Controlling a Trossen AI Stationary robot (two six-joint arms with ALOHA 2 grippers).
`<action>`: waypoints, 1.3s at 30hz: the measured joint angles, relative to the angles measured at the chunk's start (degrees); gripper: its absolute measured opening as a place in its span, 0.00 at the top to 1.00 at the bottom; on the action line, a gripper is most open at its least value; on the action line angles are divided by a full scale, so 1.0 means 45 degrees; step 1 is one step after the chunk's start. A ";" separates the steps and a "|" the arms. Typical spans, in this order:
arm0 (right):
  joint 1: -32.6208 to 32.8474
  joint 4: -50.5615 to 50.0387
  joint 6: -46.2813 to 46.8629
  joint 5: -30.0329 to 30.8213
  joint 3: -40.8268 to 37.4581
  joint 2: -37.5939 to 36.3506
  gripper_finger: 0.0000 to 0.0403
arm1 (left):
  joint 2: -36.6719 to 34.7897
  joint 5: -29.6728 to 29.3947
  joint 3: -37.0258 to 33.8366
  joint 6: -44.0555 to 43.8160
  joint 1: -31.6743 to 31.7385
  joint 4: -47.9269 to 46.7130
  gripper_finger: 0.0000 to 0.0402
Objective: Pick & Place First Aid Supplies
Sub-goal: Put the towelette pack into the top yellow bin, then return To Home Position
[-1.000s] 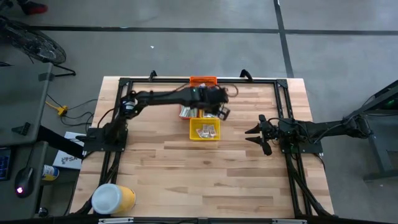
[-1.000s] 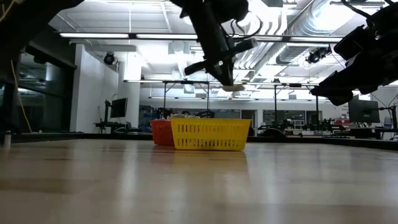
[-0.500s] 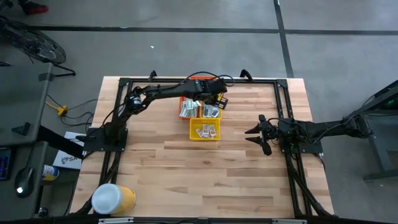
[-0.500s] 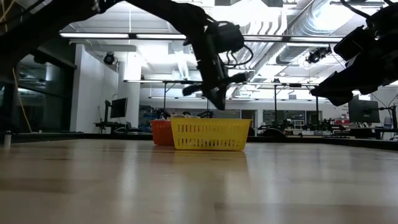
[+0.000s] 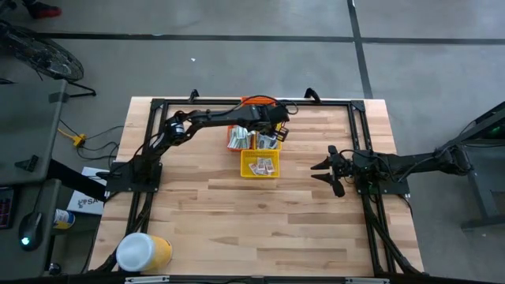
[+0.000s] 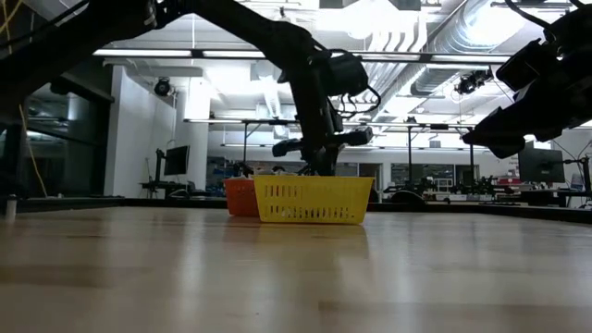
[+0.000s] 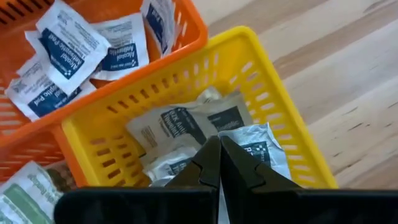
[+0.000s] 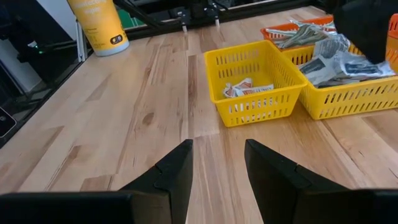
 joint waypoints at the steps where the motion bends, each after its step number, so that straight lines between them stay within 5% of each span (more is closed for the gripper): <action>1: 0.0001 -0.0009 0.0000 0.0001 0.0000 0.0008 0.65 | 0.0008 0.0005 -0.0008 0.0010 0.0000 -0.0017 1.00; 18: -0.0001 -0.0037 0.0000 -0.0006 -0.0001 0.0006 0.65 | -0.0227 0.0150 -0.0003 0.3796 0.0000 0.0359 0.69; 31: 0.0003 -0.0047 0.0000 -0.0015 0.0000 -0.0004 0.65 | -0.1983 0.1731 0.0653 0.6869 -0.0397 0.0620 0.76; 39: 0.0003 -0.0042 0.0001 -0.0010 -0.0001 0.0000 0.65 | -0.3852 0.1510 0.0660 0.7853 -0.1112 -0.0530 0.93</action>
